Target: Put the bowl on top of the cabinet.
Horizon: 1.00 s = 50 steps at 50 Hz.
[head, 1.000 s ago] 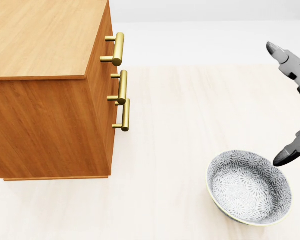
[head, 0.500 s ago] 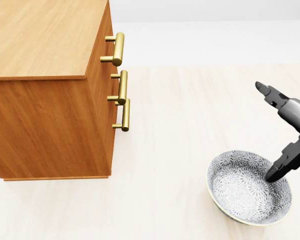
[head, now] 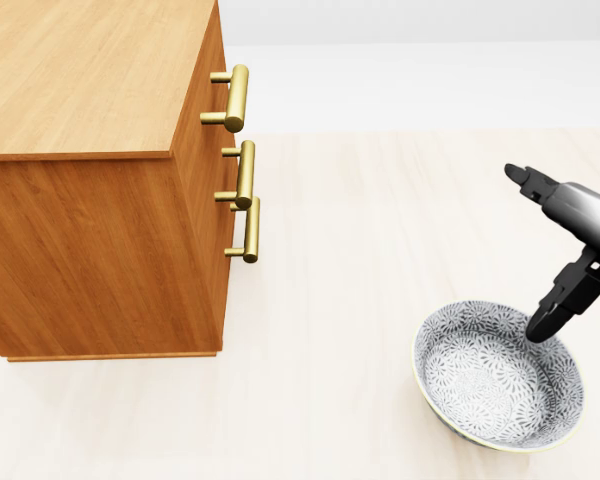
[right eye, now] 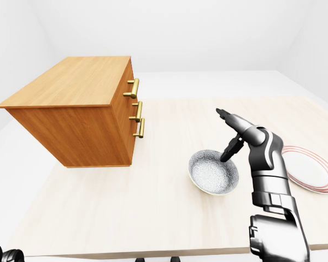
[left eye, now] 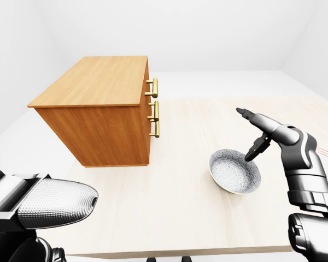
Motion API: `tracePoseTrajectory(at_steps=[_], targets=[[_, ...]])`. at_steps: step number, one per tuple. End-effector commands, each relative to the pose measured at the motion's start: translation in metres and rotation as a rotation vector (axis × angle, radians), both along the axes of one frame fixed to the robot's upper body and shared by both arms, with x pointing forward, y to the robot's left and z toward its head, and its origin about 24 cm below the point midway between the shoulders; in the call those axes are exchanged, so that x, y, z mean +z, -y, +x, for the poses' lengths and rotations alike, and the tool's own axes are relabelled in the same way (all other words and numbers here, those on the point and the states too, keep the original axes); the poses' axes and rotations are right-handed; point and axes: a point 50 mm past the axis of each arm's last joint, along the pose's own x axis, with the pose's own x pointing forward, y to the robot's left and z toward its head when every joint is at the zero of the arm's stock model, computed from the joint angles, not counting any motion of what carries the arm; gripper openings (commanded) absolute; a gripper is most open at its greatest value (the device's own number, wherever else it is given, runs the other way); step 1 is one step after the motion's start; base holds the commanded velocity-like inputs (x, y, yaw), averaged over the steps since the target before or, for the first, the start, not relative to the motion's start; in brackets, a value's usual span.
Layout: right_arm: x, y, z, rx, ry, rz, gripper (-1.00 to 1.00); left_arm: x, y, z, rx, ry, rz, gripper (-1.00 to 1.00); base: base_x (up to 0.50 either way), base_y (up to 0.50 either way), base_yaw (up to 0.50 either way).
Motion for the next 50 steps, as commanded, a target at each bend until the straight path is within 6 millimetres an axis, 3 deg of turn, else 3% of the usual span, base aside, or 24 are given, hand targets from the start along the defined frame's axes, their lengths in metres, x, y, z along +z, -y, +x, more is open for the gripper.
tracePoseTrajectory(at_steps=[1, 11, 21, 31, 42, 50], targets=[[-0.004, 0.004, 0.013, -0.029, -0.071, 0.02, 1.0, -0.001, -0.001, 0.0, 0.006, -0.005, -0.001, 0.98, 0.0, 0.0, 0.0], [-0.008, 0.003, 0.015, -0.028, -0.094, 0.025, 1.0, 0.0, -0.002, 0.0, 0.002, -0.007, -0.005, 0.98, 0.0, 0.0, 0.0], [-0.03, -0.001, 0.015, -0.03, -0.17, 0.07, 1.0, 0.0, -0.002, -0.001, 0.006, -0.004, -0.005, 0.98, 0.0, 0.0, 0.0], [-0.073, 0.005, 0.004, -0.07, -0.326, 0.128, 1.0, 0.002, -0.003, -0.002, 0.008, 0.009, -0.007, 0.98, 0.0, 0.0, 0.0], [-0.091, 0.017, -0.003, -0.133, -0.435, 0.178, 1.0, 0.002, -0.005, -0.003, 0.016, 0.011, -0.008, 0.98, 0.0, 0.0, 0.0], [-0.094, 0.016, -0.001, -0.14, -0.463, 0.197, 1.0, 0.003, -0.005, -0.003, 0.005, 0.007, -0.013, 0.98, 0.0, 0.0, 0.0]])
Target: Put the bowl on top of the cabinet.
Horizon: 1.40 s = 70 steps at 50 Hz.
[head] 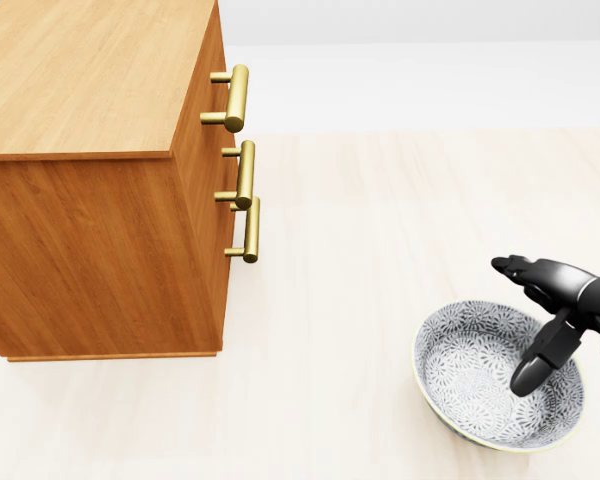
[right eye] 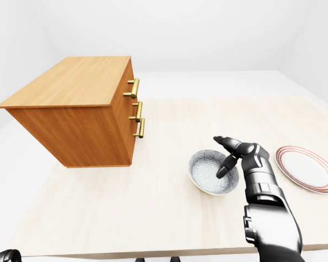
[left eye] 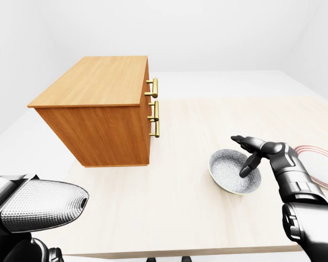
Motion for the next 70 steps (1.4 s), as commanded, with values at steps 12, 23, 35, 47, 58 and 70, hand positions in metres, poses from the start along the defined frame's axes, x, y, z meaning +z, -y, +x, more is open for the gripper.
tracePoseTrajectory(at_steps=[12, 23, 35, 47, 58, 70], targets=[[-0.016, -0.01, 0.002, -0.009, -0.094, 0.059, 1.0, 0.0, -0.001, 0.0, 0.009, 0.001, 0.001, 0.98, 0.0, 0.0, 0.0], [-0.021, -0.008, 0.0, -0.039, -0.132, 0.093, 1.0, -0.003, 0.0, 0.001, 0.026, -0.004, 0.01, 0.98, 0.0, 0.0, 0.0], [-0.011, -0.008, 0.005, -0.043, -0.081, 0.128, -0.52, -0.002, 0.001, 0.001, 0.023, 0.006, 0.016, 0.98, 0.0, 0.0, 0.0], [-0.006, -0.009, 0.006, -0.021, -0.039, 0.114, -1.0, -0.001, -0.004, 0.0, 0.011, -0.031, -0.007, 0.98, 0.0, 0.0, 0.0], [-0.003, -0.012, 0.006, -0.009, -0.001, 0.129, -1.0, -0.001, -0.004, 0.0, 0.006, -0.046, -0.01, 0.98, 0.0, 0.0, 0.0], [0.096, -0.031, 0.013, 0.125, 0.503, 0.208, -1.0, -0.001, -0.005, 0.0, 0.001, -0.05, -0.009, 0.98, 0.0, 0.0, 0.0]])
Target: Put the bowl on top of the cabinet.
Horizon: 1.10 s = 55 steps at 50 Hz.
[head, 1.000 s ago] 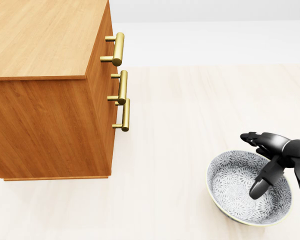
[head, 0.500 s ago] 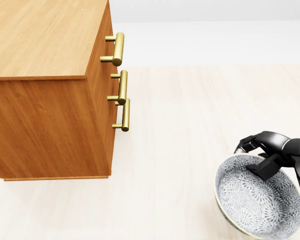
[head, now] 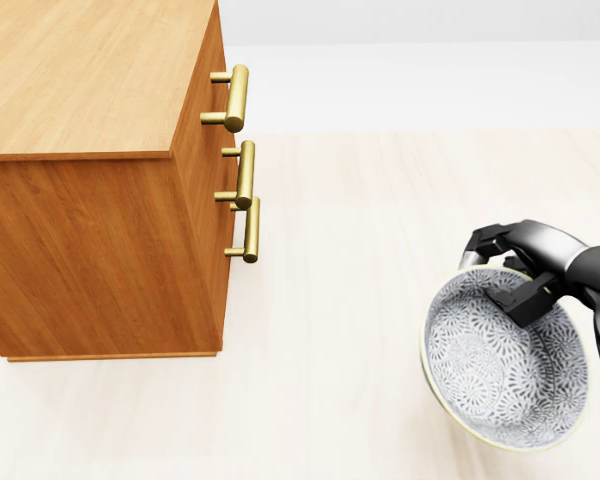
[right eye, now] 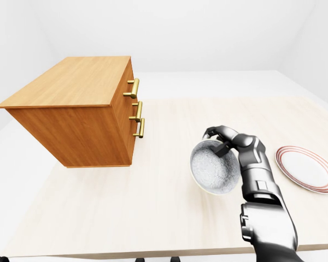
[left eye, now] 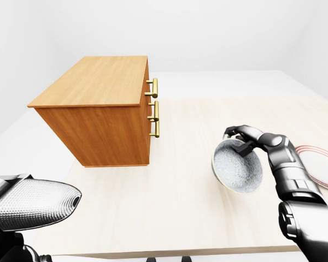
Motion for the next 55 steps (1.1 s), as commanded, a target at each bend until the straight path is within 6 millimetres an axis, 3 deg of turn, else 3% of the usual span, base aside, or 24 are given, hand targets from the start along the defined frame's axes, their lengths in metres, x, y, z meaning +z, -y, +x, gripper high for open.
tracePoseTrajectory(at_steps=[1, 4, 9, 13, 18, 23, 28, 36, 41, 45, 49, 55], targets=[[0.086, -0.013, 0.001, 0.071, 0.419, 0.126, -1.0, 0.001, 0.0, 0.0, -0.007, -0.006, -0.001, 0.98, 0.0, 0.0, 0.0], [0.098, -0.01, -0.006, 0.084, 0.488, 0.145, -1.0, 0.0, 0.001, 0.001, -0.005, -0.009, 0.003, 0.98, 0.0, 0.0, 0.0], [0.136, -0.011, -0.018, 0.13, 0.644, 0.147, -1.0, 0.003, 0.004, 0.0, -0.022, 0.017, 0.006, 0.98, 0.0, 0.0, 0.0], [0.149, -0.005, -0.024, 0.135, 0.69, 0.16, -1.0, 0.001, 0.005, 0.002, -0.021, 0.001, 0.009, 0.98, 0.0, 0.0, 0.0], [0.166, -0.013, -0.036, 0.191, 0.796, 0.204, -1.0, 0.002, 0.006, 0.001, -0.024, 0.007, 0.011, 0.98, 0.0, 0.0, 0.0], [0.159, -0.016, -0.047, 0.148, 0.866, 0.226, -1.0, 0.001, 0.005, 0.002, -0.018, 0.002, 0.013, 0.98, 0.0, 0.0, 0.0], [0.163, -0.042, -0.07, 0.257, 0.964, 0.29, -1.0, 0.001, 0.005, 0.002, -0.024, -0.006, 0.007, 0.98, 0.0, 0.0, 0.0], [0.174, -0.049, -0.073, 0.188, 1.099, 0.382, -1.0, 0.002, 0.003, 0.001, -0.033, -0.022, -0.001, 0.98, 0.0, 0.0, 0.0], [0.178, -0.043, -0.074, 0.05, 1.202, 0.472, -1.0, 0.002, 0.004, 0.002, -0.036, -0.019, -0.001, 0.98, 0.0, 0.0, 0.0], [0.173, -0.037, -0.071, -0.089, 1.245, 0.566, -1.0, 0.002, 0.005, 0.002, -0.044, -0.017, 0.0, 0.98, 0.0, 0.0, 0.0], [0.153, -0.044, -0.06, -0.115, 1.164, 0.507, -1.0, 0.004, 0.004, 0.001, -0.047, -0.014, -0.004, 0.98, 0.0, 0.0, 0.0], [0.123, -0.039, -0.025, -0.259, 1.026, 0.407, -1.0, -0.001, 0.004, 0.003, -0.037, -0.042, -0.006, 0.98, 0.0, 0.0, 0.0]])
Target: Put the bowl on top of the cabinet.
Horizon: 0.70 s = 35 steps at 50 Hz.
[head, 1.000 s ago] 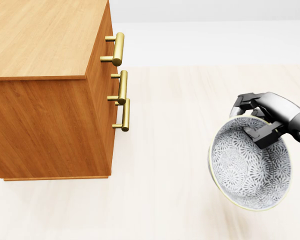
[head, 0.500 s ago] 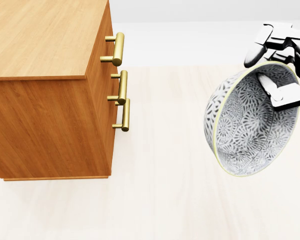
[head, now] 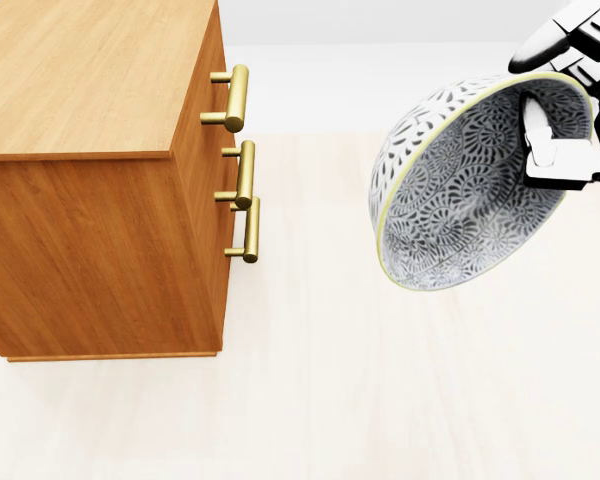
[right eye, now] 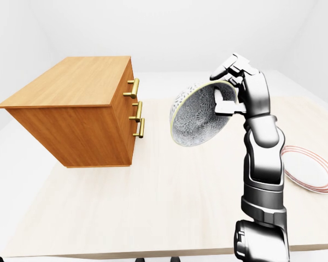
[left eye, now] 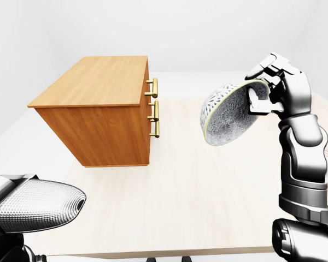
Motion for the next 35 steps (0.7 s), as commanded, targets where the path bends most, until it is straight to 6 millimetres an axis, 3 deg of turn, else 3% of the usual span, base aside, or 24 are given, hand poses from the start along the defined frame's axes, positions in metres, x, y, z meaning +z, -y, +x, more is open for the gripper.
tracePoseTrajectory(at_steps=[1, 12, 18, 24, 35], targets=[[-0.042, 0.005, 0.035, -0.22, -0.151, 0.082, -1.0, -0.002, 0.0, 0.001, -0.002, -0.018, -0.005, 0.98, 0.0, 0.0, 0.0], [-0.06, -0.009, 0.067, -0.271, -0.271, 0.136, -1.0, 0.0, -0.002, 0.0, -0.008, -0.025, -0.008, 0.98, 0.0, 0.0, 0.0], [-0.072, 0.011, 0.081, -0.419, -0.358, 0.162, -1.0, 0.0, -0.001, 0.001, -0.009, -0.024, -0.008, 0.98, 0.0, 0.0, 0.0], [-0.069, 0.01, 0.082, -0.423, -0.346, 0.162, -1.0, -0.002, 0.0, 0.002, -0.012, -0.032, -0.007, 0.98, 0.0, 0.0, 0.0], [-0.049, 0.032, 0.083, -0.489, -0.308, 0.187, -1.0, -0.005, 0.003, 0.004, -0.013, -0.029, -0.002, 0.98, 0.0, 0.0, 0.0]])
